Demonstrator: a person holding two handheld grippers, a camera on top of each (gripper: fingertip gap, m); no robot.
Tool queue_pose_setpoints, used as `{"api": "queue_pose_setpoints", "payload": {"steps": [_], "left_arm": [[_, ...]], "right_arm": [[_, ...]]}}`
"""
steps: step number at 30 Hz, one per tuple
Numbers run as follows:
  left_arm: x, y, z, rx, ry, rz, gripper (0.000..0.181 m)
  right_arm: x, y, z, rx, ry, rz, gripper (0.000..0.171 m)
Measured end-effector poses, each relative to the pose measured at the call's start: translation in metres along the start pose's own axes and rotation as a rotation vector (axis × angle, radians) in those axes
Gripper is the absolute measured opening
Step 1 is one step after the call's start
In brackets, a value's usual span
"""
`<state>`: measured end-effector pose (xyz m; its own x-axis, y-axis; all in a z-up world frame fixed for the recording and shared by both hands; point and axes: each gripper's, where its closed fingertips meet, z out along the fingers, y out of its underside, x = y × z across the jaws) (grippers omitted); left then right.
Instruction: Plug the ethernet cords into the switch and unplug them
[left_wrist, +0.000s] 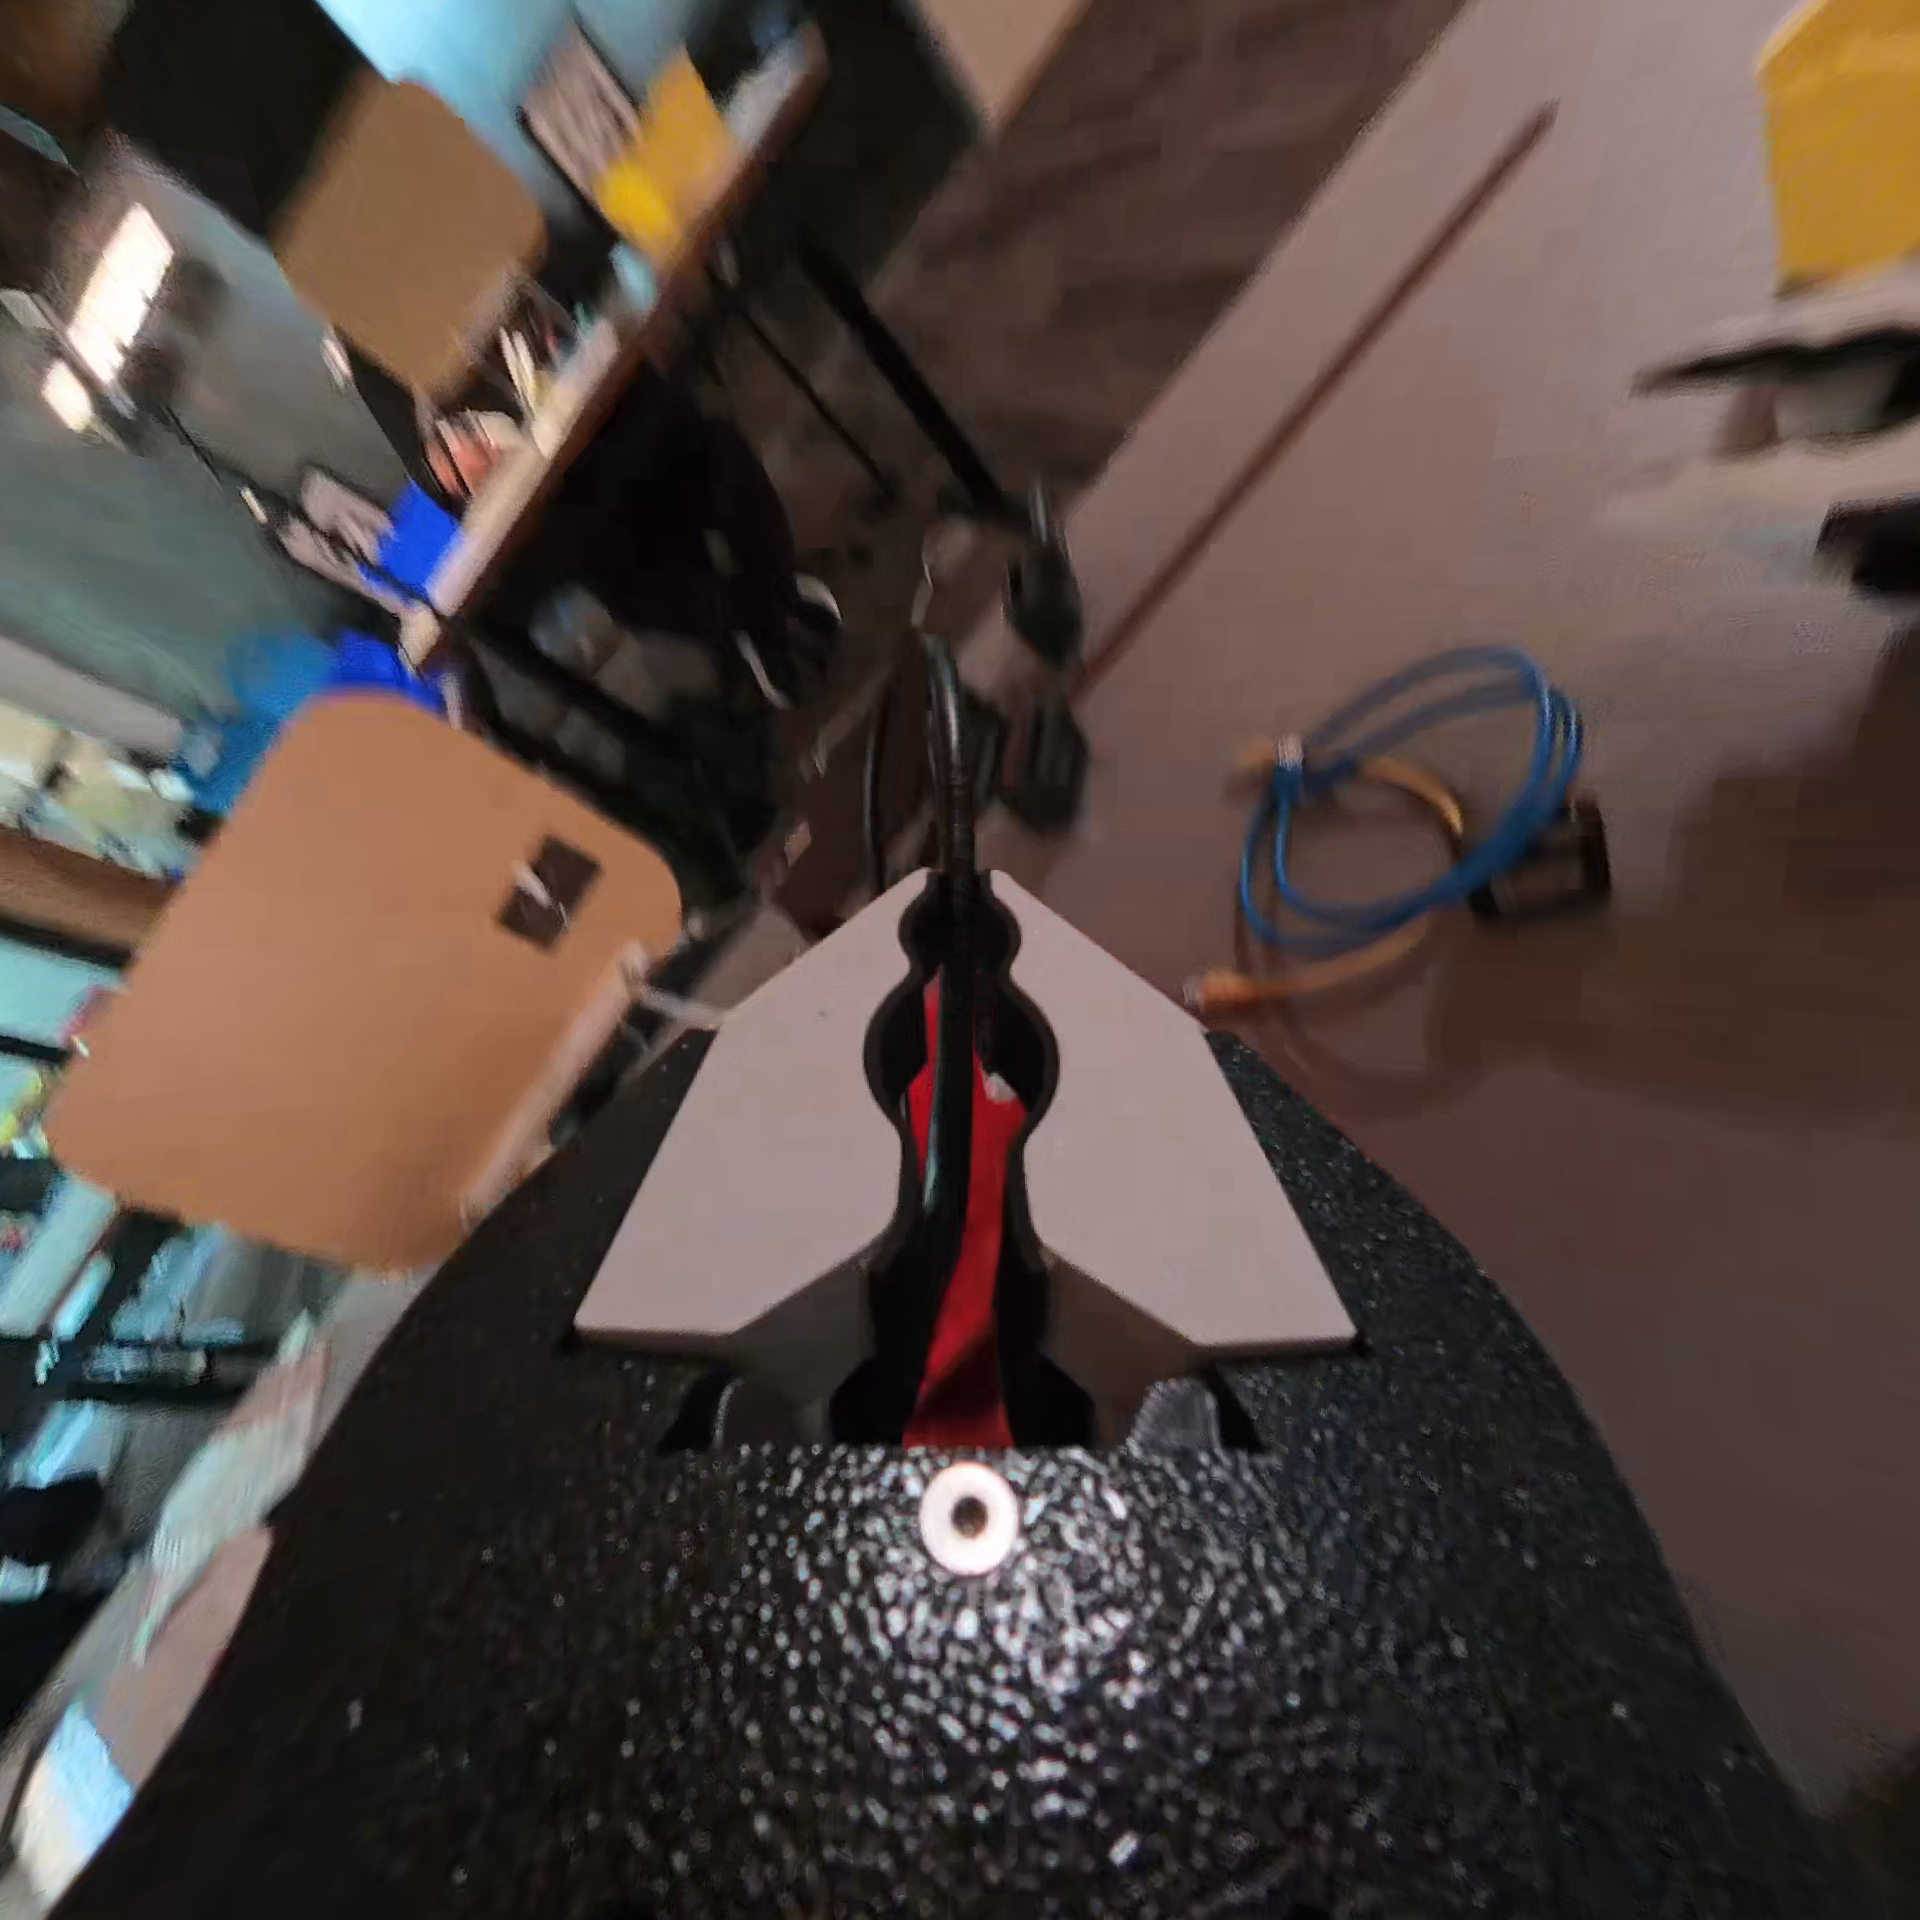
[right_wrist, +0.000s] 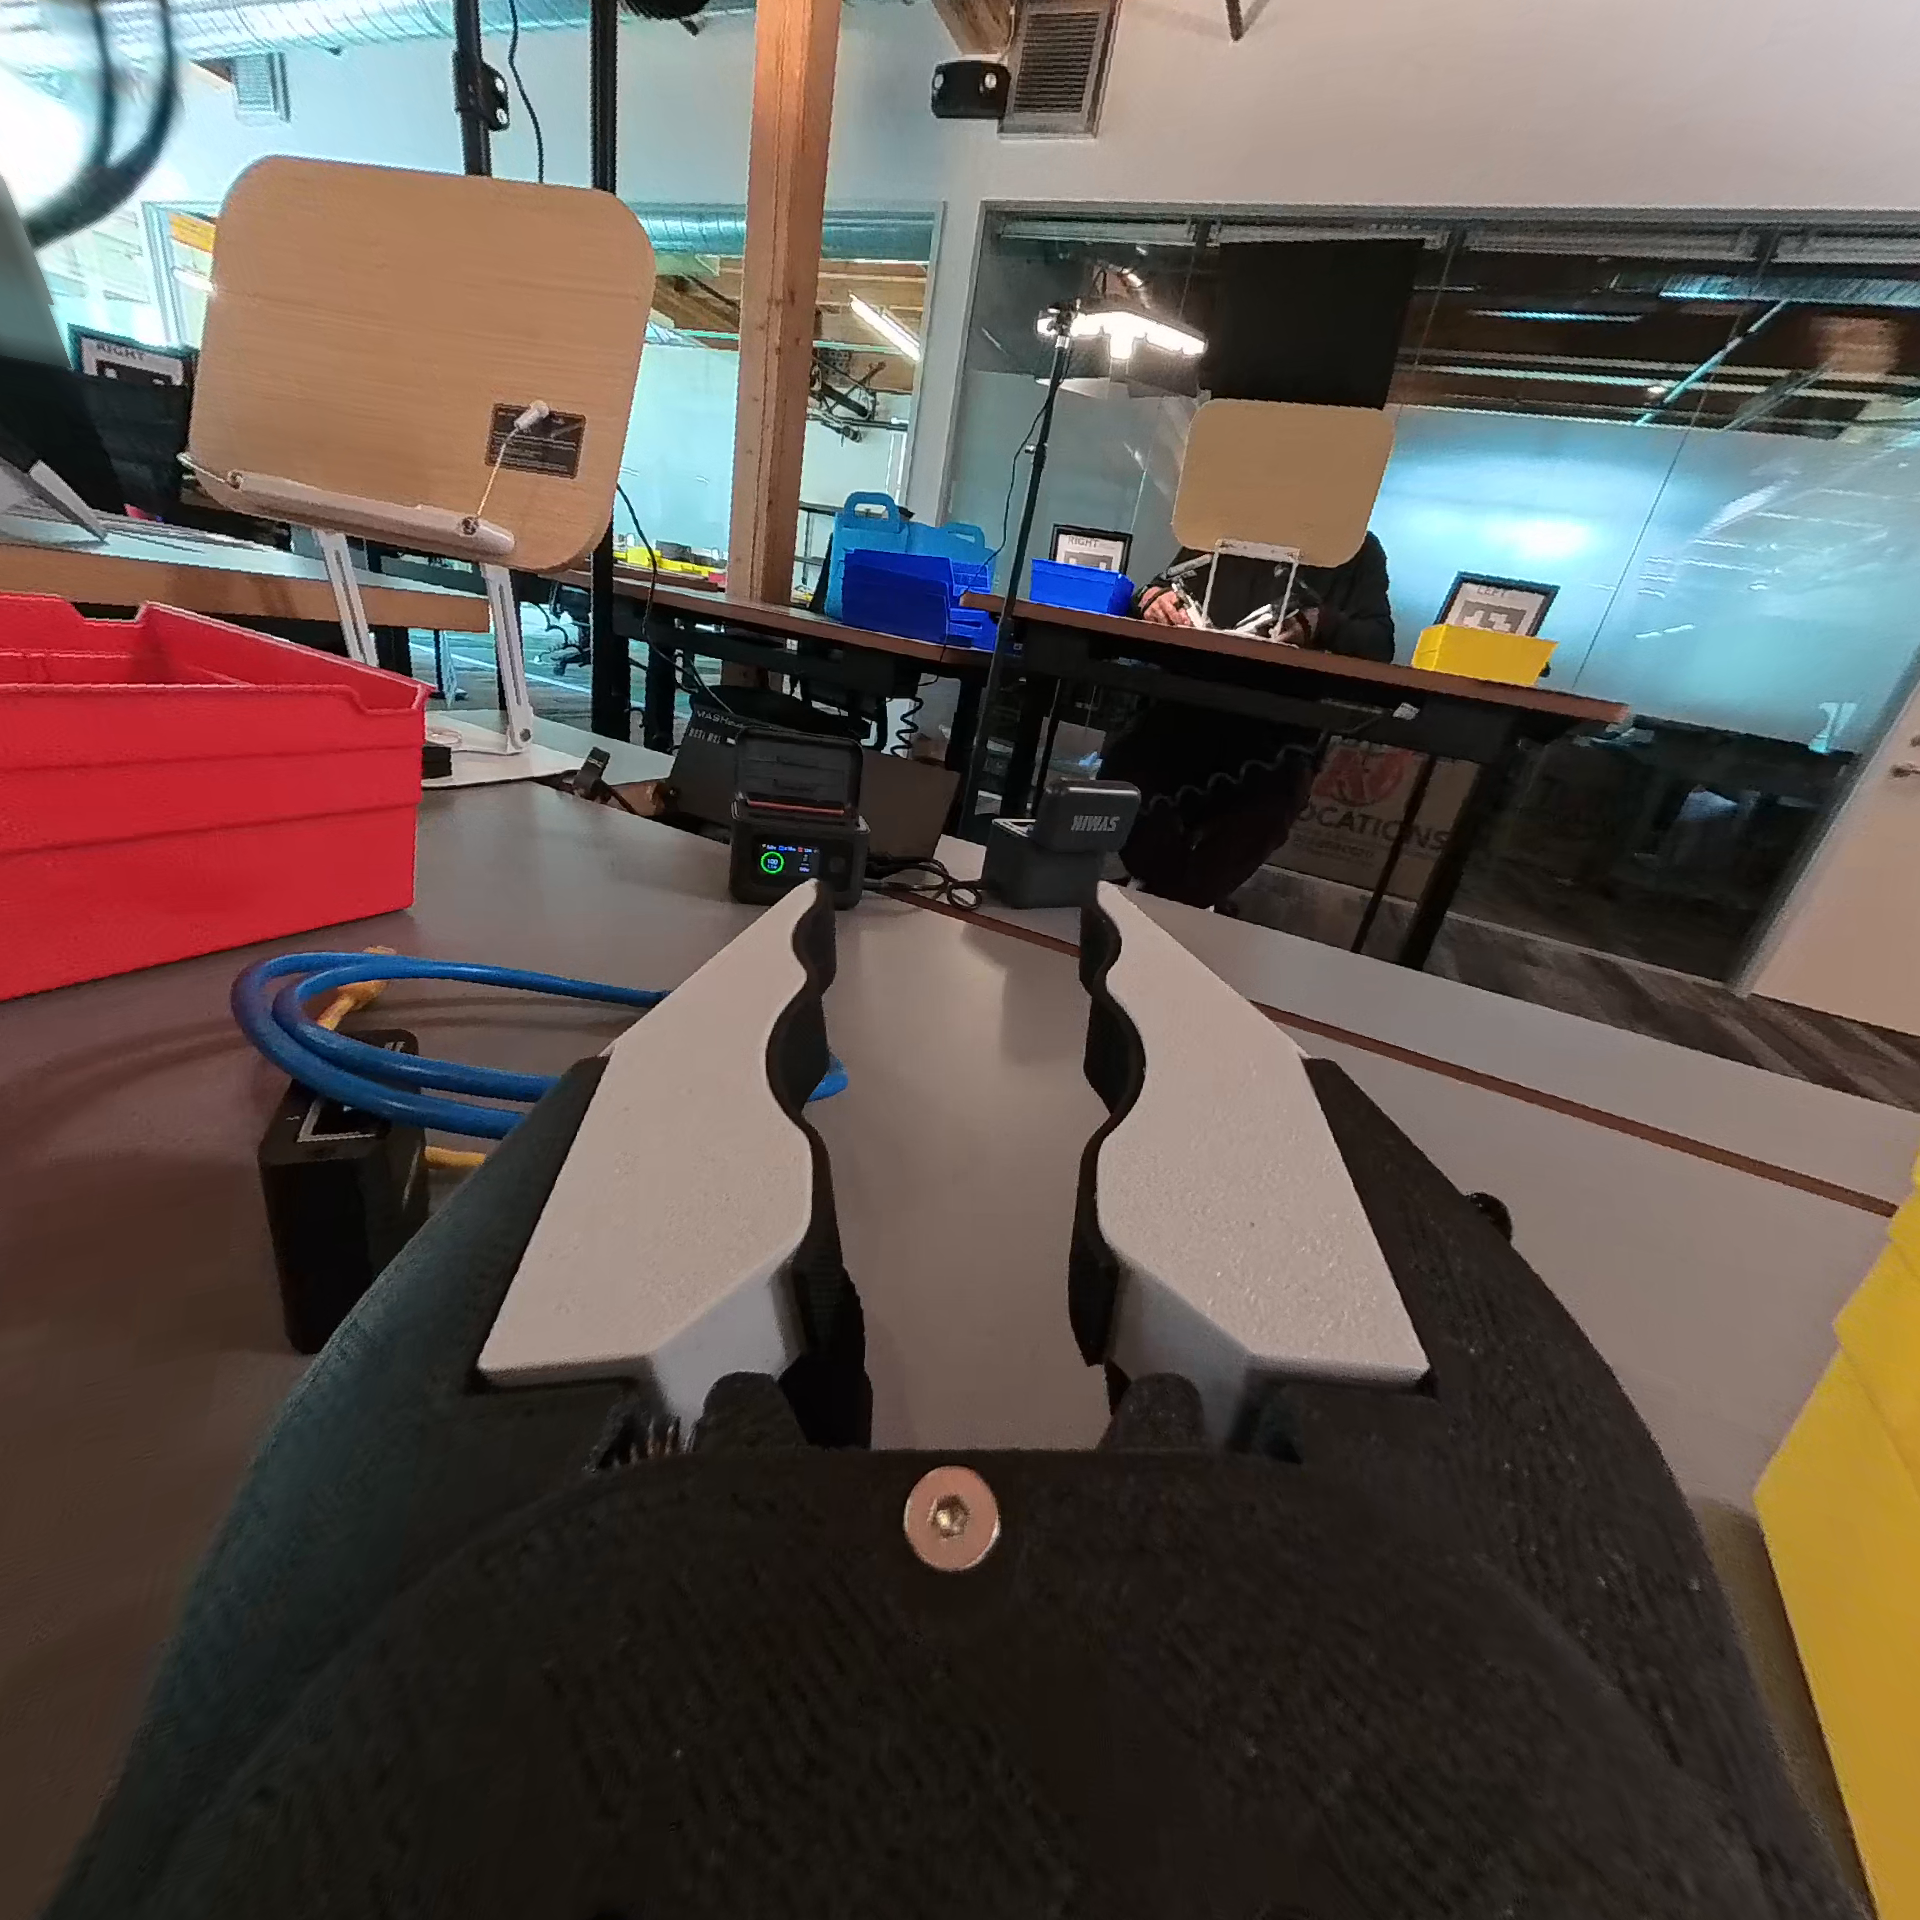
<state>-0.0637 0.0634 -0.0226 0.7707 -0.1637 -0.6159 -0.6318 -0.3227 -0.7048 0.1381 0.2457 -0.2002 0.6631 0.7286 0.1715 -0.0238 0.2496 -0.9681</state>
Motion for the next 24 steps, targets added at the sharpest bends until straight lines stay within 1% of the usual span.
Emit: {"api": "queue_pose_setpoints", "payload": {"steps": [1,4,7,9,11,14,15,17,19,22,24], "left_arm": [[0.002,-0.020,0.011,0.069,-0.011,0.010,0.003],[0.023,-0.063,0.058,0.215,0.007,0.012,0.002],[0.057,-0.080,0.119,0.258,0.030,0.050,0.004],[0.084,-0.079,0.160,0.243,0.047,0.070,0.004],[0.120,-0.068,0.198,0.201,0.117,0.065,0.003],[0.173,-0.042,0.238,0.104,0.252,0.016,0.003],[0.188,-0.036,0.244,0.084,0.319,-0.040,0.010],[0.201,-0.033,0.248,0.072,0.400,-0.182,0.031],[0.192,-0.033,0.242,0.096,0.396,-0.276,0.051],[0.170,-0.035,0.218,0.180,0.358,-0.361,0.083],[0.165,-0.028,0.198,0.204,0.367,-0.407,0.082]], "right_arm": [[0.001,0.000,0.000,0.002,0.005,0.000,0.047],[0.007,-0.003,-0.002,0.016,0.036,-0.007,0.046],[0.019,-0.009,-0.006,0.050,0.090,-0.012,0.043],[0.026,-0.011,-0.008,0.061,0.121,-0.005,0.042],[0.031,-0.009,-0.008,0.056,0.130,0.014,0.042],[0.029,-0.011,-0.008,0.071,0.113,0.031,0.044],[0.026,-0.014,-0.008,0.091,0.092,0.037,0.046],[0.021,-0.021,-0.010,0.131,0.056,0.050,0.048],[0.019,-0.022,-0.010,0.140,0.043,0.059,0.050],[0.019,-0.022,-0.009,0.139,0.045,0.056,0.050],[0.020,-0.023,-0.010,0.143,0.050,0.049,0.051]]}}
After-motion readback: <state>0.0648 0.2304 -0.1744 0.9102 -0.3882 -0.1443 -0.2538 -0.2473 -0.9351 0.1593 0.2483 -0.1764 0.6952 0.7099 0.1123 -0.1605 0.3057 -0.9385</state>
